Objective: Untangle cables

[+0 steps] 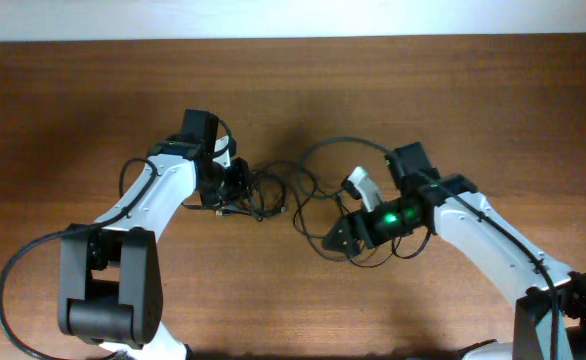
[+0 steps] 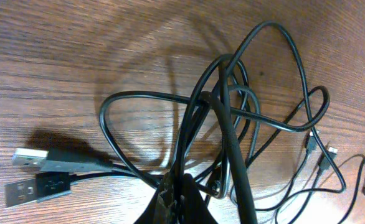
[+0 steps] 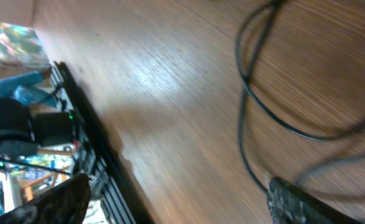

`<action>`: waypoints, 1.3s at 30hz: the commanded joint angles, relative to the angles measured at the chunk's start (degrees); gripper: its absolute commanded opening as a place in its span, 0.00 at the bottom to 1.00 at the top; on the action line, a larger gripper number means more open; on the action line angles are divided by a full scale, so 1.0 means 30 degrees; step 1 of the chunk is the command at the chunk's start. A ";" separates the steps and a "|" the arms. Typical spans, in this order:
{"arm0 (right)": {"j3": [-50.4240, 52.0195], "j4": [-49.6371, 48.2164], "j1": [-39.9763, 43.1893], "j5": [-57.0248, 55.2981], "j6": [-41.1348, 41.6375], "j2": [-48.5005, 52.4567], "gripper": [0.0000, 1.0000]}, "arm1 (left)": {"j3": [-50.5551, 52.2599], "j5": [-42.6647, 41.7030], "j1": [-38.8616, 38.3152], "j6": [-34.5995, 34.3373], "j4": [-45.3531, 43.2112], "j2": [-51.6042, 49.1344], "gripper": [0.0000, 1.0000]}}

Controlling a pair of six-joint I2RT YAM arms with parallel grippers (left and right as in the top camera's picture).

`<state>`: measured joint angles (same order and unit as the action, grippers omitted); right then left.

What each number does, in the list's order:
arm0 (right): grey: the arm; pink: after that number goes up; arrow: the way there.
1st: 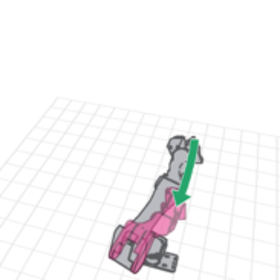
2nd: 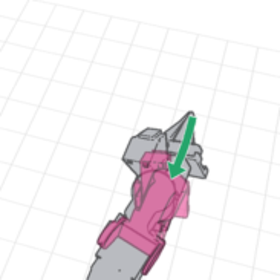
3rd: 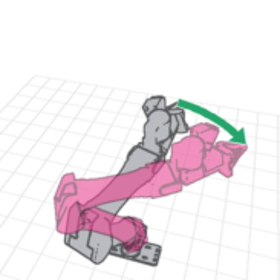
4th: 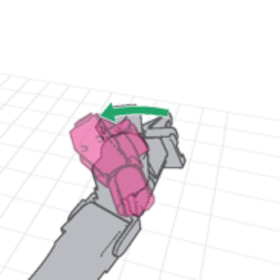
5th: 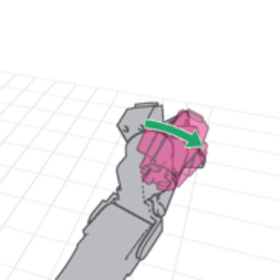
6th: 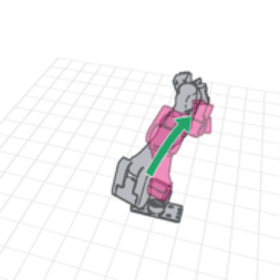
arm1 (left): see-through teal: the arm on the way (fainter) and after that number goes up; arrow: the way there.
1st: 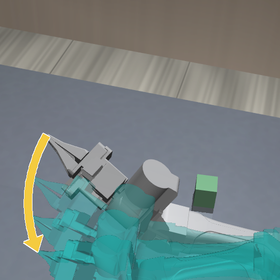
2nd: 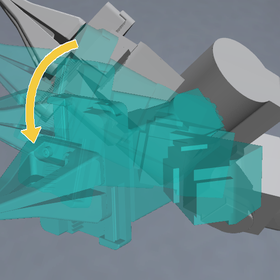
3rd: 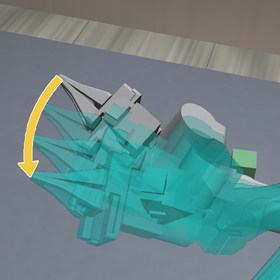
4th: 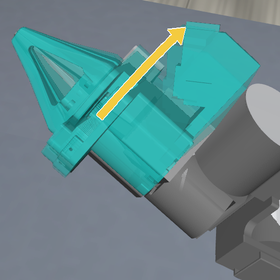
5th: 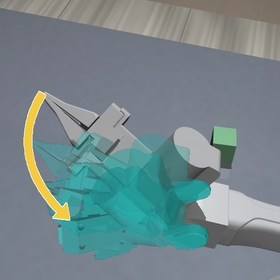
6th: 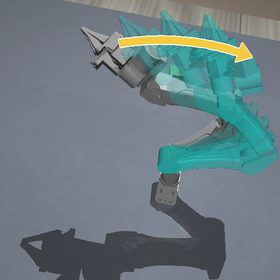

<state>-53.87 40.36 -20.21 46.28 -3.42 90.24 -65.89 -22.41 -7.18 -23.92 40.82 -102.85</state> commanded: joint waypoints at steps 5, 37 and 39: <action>-0.0007 -0.4707 -0.1559 0.1690 0.1581 0.0051 0.71 | 0.0087 0.0197 -0.0073 -0.0146 -0.0386 0.0204 0.00; -0.0007 -1.1985 -0.7876 -1.7027 1.0040 0.3840 0.04 | 0.0087 -0.7184 0.1647 0.2412 -0.0262 0.0204 0.00; -0.0007 -1.1992 -0.7847 -1.7209 1.0025 0.3840 0.05 | 0.0087 -0.9661 0.2470 0.3861 -0.0321 0.0204 0.00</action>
<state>-53.60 4.27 -43.62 -2.63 26.59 101.38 -65.87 -40.12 -2.76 -18.83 40.23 -102.85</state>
